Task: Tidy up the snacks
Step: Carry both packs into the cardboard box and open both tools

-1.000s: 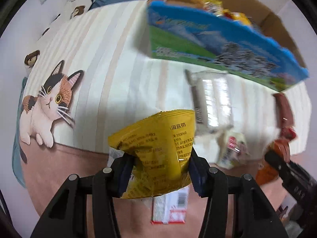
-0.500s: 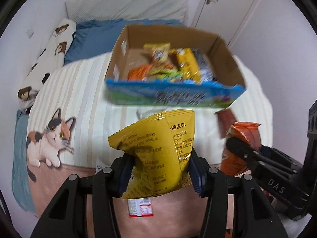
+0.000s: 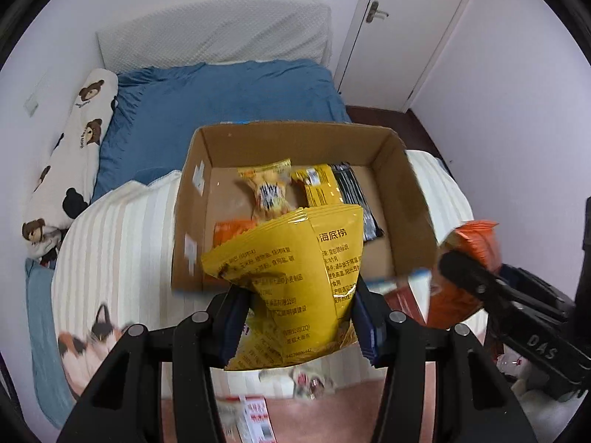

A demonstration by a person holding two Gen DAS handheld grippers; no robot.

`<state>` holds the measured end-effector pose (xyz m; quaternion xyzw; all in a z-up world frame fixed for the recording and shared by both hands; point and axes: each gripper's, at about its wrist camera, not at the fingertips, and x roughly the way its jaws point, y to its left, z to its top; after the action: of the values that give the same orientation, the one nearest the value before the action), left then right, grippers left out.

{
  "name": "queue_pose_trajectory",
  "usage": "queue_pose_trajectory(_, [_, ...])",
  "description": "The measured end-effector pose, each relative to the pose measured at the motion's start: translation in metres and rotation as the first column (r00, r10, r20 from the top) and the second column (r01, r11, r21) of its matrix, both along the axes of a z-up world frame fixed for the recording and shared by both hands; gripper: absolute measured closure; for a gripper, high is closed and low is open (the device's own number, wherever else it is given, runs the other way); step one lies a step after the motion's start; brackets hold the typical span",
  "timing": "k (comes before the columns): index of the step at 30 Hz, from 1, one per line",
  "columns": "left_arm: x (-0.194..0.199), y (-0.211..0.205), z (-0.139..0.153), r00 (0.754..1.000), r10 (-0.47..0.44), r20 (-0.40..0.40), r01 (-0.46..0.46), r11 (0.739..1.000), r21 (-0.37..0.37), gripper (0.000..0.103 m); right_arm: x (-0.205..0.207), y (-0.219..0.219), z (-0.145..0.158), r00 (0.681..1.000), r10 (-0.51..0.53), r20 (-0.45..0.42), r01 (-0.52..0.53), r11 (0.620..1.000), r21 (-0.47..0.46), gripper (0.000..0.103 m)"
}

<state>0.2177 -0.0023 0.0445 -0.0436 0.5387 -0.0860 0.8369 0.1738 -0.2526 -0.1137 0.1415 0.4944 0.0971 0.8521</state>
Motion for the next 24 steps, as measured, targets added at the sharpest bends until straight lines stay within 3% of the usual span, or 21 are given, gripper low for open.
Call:
queue_pose_trajectory(4, [0.060,0.002,-0.022,0.997,0.003,-0.073,0.000,0.999,0.046,0.055,0.053,-0.010,-0.019,0.998,-0.016,-0.068,0.013,0.999,-0.037,0.052])
queue_pose_trajectory(10, [0.133,0.018,-0.076,0.975,0.034,-0.218,-0.020,0.998,0.064,0.055,0.104,-0.013,-0.070,0.980,-0.022,-0.200,0.012,0.999,-0.050,0.052])
queue_pose_trajectory(20, [0.185,0.034,-0.127,0.953,0.070,-0.296,-0.038,0.993,0.112,0.054,0.129,-0.012,-0.132,0.934,0.006,-0.357,-0.022,0.999,-0.039,0.050])
queue_pose_trajectory(21, [0.189,0.036,-0.132,0.949,0.078,-0.306,-0.044,0.992,0.116,0.053,0.130,-0.012,-0.137,0.926,0.002,-0.377,-0.020,0.999,-0.042,0.040])
queue_pose_trajectory(22, [0.191,0.038,-0.136,0.943,0.082,-0.323,-0.049,0.993,0.108,0.053,0.131,-0.012,-0.140,0.922,-0.003,-0.386,-0.018,0.999,-0.049,0.020])
queue_pose_trajectory(24, [0.197,0.042,-0.146,0.931,0.082,-0.355,-0.051,0.994,0.096,0.042,0.134,-0.010,-0.143,0.920,-0.003,-0.391,-0.024,0.998,-0.065,0.004])
